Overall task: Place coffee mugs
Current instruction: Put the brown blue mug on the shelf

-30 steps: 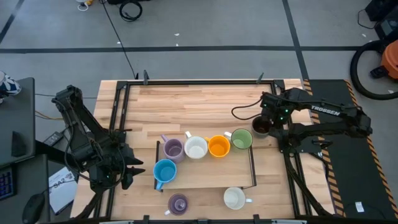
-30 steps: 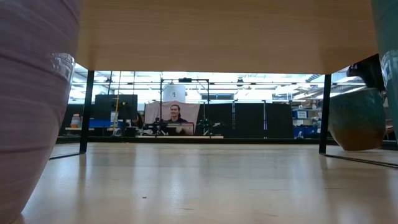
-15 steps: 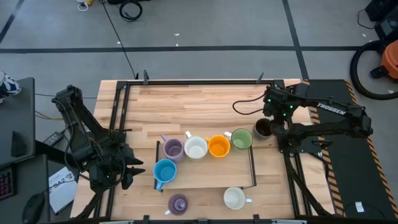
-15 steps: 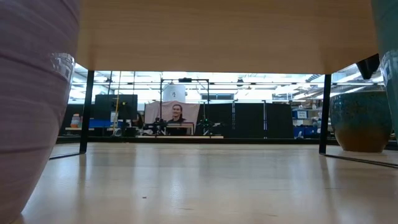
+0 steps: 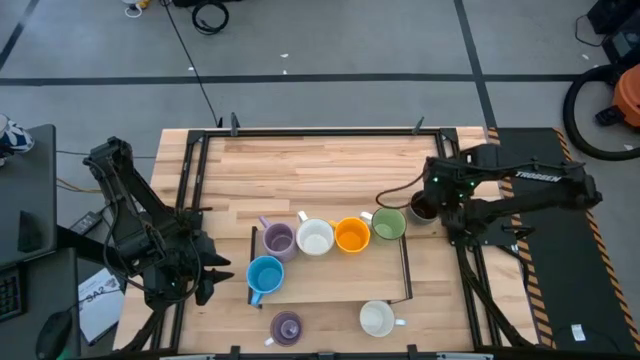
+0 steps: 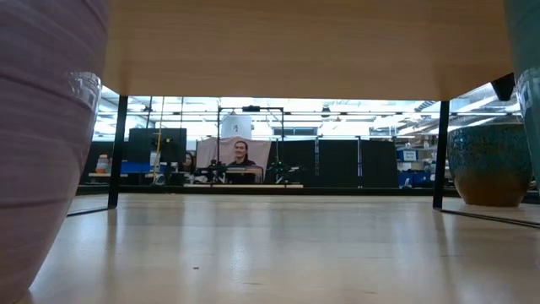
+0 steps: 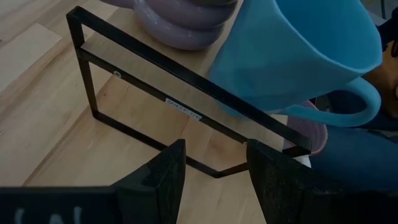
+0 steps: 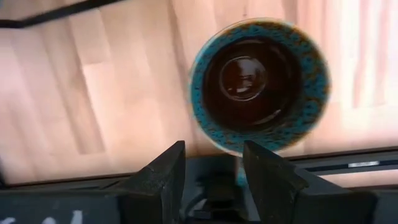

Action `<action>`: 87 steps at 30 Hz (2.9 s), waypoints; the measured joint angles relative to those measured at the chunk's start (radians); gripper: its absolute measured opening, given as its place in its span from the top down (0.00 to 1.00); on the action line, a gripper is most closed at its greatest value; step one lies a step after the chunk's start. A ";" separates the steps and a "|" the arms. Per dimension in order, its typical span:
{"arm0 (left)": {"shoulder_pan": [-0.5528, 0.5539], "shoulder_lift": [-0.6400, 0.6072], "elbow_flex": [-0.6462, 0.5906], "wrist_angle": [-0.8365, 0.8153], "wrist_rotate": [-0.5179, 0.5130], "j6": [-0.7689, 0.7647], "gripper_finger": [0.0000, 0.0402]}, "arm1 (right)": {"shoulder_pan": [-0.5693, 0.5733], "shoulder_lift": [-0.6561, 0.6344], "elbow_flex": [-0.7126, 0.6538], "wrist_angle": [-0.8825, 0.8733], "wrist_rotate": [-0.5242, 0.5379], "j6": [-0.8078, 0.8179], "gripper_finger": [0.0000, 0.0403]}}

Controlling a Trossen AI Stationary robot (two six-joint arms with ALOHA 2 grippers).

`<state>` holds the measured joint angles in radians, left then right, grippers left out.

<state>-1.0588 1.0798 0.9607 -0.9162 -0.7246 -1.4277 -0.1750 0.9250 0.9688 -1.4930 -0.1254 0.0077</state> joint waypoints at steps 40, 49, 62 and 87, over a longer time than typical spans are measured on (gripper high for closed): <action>0.001 0.000 0.000 0.003 -0.015 0.002 0.56 | 0.291 -0.005 -0.148 0.137 0.203 0.094 0.59; 0.001 0.000 0.000 0.002 -0.015 0.002 0.56 | 0.291 -0.046 -0.148 0.145 0.181 0.103 0.59; 0.001 0.000 0.000 0.003 -0.016 0.001 0.56 | 0.291 -0.068 -0.148 0.177 0.129 0.141 0.59; 0.001 0.000 0.000 0.003 -0.016 0.001 0.56 | 0.291 -0.068 -0.271 0.304 0.180 0.235 0.59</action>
<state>-1.0576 1.0798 0.9607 -0.9131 -0.7403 -1.4265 0.1162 0.8570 0.6982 -1.1889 0.0546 0.2432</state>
